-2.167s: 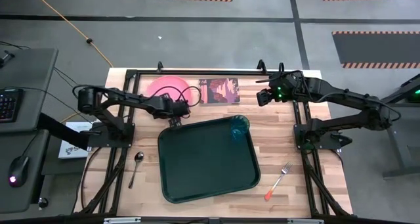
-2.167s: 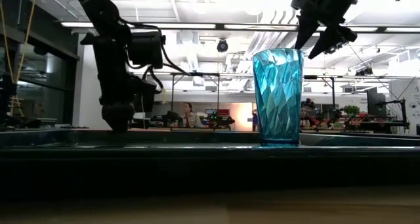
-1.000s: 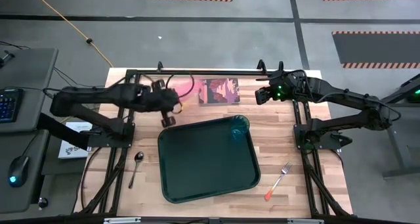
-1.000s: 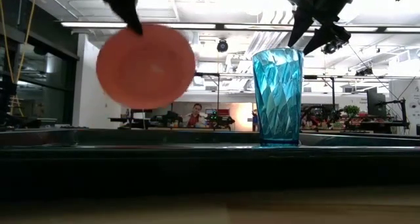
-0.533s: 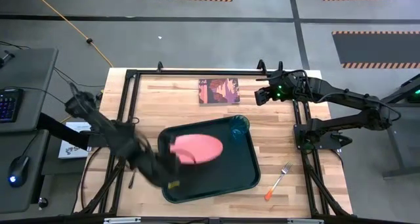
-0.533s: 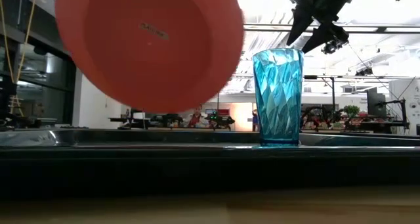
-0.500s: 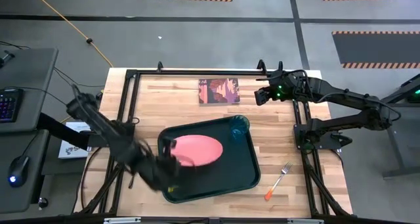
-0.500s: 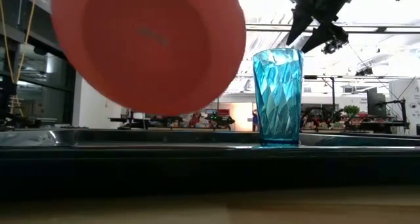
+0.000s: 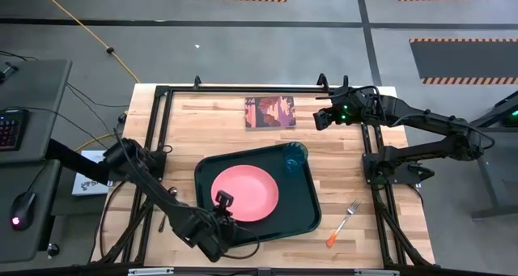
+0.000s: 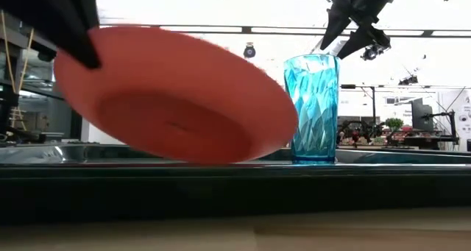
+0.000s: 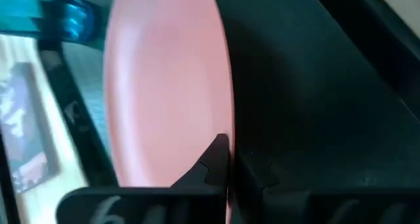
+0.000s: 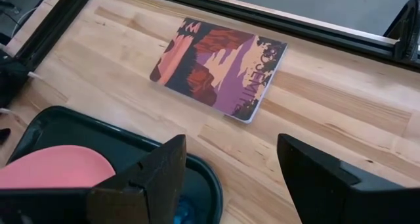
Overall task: Pick and place plate/cup/fork/spoon on tray
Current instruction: Put the pink plate to the center on the black tray
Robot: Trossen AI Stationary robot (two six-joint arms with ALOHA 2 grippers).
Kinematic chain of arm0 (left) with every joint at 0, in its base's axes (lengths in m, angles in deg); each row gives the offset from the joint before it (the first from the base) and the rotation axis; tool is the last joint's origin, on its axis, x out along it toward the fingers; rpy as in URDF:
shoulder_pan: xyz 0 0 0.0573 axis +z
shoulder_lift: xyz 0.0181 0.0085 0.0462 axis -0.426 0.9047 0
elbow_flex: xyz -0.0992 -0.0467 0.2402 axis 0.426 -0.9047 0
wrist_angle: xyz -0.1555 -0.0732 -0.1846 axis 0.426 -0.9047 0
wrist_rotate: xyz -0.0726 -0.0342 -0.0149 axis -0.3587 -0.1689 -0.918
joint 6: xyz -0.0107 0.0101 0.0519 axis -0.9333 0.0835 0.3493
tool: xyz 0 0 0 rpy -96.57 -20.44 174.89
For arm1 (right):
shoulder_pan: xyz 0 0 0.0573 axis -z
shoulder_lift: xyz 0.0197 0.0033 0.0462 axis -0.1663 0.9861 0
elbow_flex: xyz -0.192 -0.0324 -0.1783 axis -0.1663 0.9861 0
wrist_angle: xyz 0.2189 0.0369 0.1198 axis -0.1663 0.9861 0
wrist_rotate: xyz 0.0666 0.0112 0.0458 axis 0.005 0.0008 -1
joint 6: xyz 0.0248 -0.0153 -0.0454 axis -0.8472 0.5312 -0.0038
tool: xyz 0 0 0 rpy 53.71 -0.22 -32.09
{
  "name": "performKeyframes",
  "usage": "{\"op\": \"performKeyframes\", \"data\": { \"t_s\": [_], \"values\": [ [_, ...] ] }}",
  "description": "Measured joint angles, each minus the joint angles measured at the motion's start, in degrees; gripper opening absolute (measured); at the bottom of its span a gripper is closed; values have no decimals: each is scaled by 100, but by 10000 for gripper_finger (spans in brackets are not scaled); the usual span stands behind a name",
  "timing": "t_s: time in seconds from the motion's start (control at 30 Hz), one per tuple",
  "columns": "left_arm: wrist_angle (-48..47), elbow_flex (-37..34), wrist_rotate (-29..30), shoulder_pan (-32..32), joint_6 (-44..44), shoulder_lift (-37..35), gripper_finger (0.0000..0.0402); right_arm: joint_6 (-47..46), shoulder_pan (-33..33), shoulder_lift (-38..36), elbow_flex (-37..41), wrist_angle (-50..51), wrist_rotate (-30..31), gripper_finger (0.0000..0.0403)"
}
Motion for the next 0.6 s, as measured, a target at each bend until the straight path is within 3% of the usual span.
{"op": "performKeyframes", "data": {
  "t_s": [0.3,0.6],
  "values": [
    [10,1,-551,2,-773,231,40,-2,0,0,0,2,-28,232],
    [428,3,-981,246,-1051,159,122,-2,0,0,0,-11,-35,232]
  ]
}}
